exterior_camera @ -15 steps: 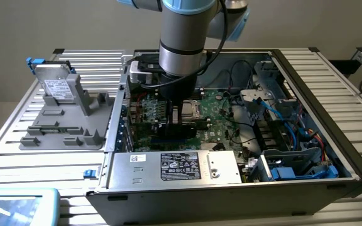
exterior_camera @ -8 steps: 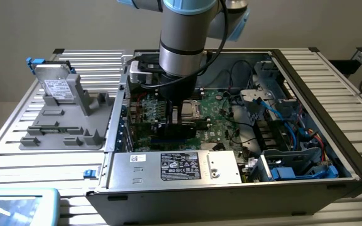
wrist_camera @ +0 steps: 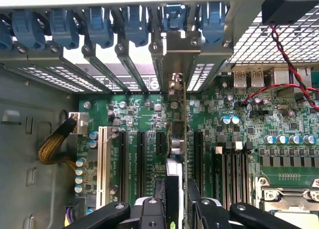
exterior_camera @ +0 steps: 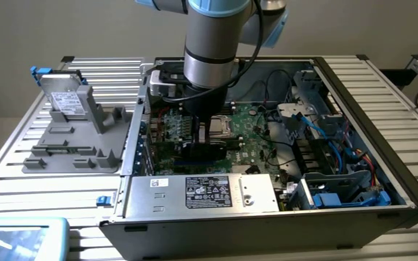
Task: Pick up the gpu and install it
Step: 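Insert the gpu into the slot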
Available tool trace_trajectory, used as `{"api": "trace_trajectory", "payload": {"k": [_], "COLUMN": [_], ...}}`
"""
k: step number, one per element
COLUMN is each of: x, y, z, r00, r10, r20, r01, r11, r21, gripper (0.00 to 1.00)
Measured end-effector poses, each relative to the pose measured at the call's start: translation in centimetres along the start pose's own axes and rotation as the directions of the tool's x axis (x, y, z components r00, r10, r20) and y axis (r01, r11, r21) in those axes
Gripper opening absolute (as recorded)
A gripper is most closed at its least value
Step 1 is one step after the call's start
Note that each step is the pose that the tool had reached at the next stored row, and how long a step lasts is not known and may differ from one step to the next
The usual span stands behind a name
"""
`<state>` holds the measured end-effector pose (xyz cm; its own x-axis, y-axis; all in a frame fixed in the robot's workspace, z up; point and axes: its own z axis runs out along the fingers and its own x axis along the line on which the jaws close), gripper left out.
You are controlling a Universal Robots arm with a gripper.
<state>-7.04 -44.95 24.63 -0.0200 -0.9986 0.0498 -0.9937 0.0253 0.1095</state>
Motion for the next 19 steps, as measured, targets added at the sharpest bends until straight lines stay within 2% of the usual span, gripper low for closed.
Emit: {"api": "trace_trajectory", "payload": {"k": [19], "x": [0.01], "y": [0.00], "z": [0.02], "r00": [1.0000], "r10": [0.000], "r20": [0.0005], "r01": [0.000], "r11": [1.0000], "r21": [-0.0011], "gripper": [0.28]}}
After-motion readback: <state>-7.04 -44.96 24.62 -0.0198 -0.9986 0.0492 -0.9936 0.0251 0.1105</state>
